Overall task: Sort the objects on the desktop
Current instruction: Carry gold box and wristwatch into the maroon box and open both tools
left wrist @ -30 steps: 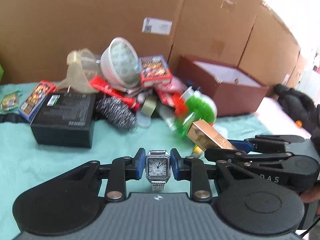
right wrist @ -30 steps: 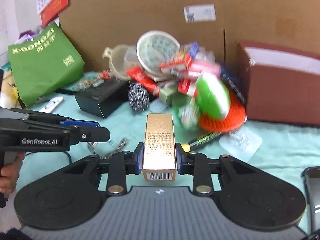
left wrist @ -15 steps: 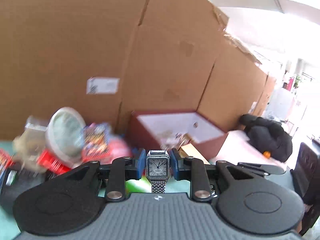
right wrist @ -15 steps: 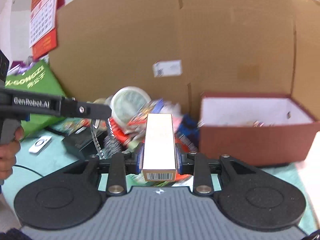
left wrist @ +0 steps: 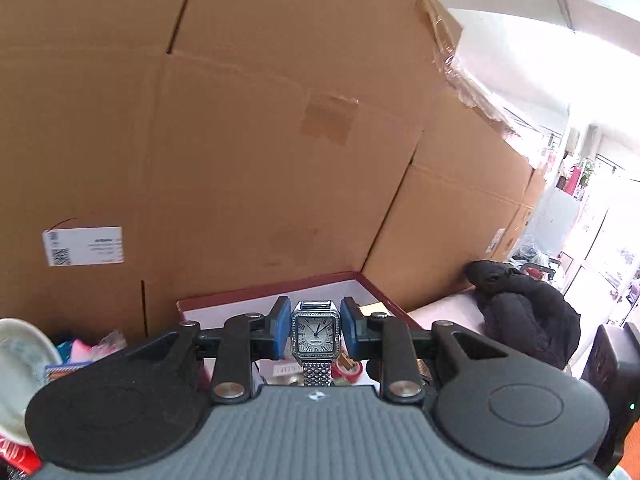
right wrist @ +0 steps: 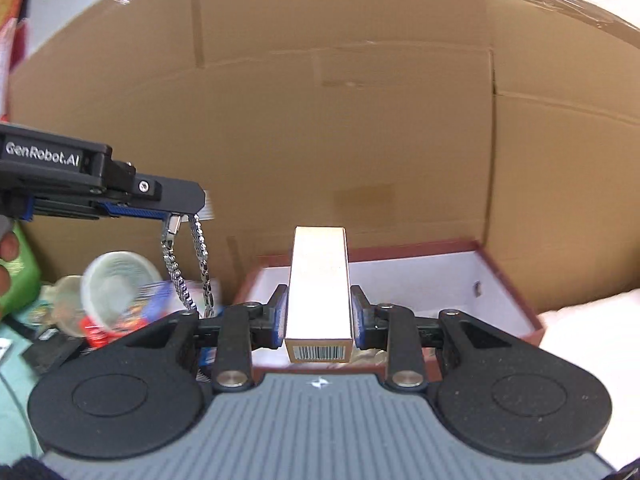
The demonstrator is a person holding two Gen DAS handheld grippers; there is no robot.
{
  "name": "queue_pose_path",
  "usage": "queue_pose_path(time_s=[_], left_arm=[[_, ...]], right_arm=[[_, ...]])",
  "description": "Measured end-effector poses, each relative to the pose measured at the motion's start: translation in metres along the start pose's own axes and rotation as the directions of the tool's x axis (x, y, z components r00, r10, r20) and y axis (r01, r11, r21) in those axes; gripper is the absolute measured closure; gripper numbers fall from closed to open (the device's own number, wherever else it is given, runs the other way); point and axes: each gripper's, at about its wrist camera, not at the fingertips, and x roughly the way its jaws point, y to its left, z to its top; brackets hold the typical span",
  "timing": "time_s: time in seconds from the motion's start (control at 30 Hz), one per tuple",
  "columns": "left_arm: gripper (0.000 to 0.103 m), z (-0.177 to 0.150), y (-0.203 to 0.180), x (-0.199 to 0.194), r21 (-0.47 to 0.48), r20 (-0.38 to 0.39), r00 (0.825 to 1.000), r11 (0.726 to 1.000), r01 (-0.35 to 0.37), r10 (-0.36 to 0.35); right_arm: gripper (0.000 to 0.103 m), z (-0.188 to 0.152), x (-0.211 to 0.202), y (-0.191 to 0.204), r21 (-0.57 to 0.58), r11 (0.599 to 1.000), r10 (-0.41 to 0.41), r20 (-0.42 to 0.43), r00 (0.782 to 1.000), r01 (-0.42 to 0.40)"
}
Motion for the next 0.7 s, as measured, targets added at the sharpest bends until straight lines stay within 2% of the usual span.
queue_pose_path(time_s=[0.17, 0.37, 0.53, 0.7], left_arm=[[0.075, -0.005, 0.005, 0.053, 0.007, -0.063, 0.996, 0.998, -0.061, 0.061], [0.075, -0.024, 0.019, 0.105, 0.035, -0.153, 0.981, 0.992, -0.118, 0.122], [0.075, -0.038, 0.027, 0.127, 0.071, -0.198, 0.969, 0.988, -0.136, 0.147], [0.075, -0.042, 0.032, 0.137, 0.083, -0.216, 0.965, 0.987, -0.135, 0.15]], right_arm=[[0.073, 0.004, 0.04, -0.018, -0.014, 0.999, -0.037, -0.055, 0.998, 0.036], [0.073, -0.013, 0.094, -0.028, -0.013, 0.999, -0.035, -0.169, 0.985, 0.033], [0.073, -0.03, 0.126, -0.029, -0.024, 0.999, -0.027, -0.259, 0.966, 0.021], [0.073, -0.04, 0.141, -0.022, -0.046, 0.999, -0.022, -0.295, 0.955, 0.009]])
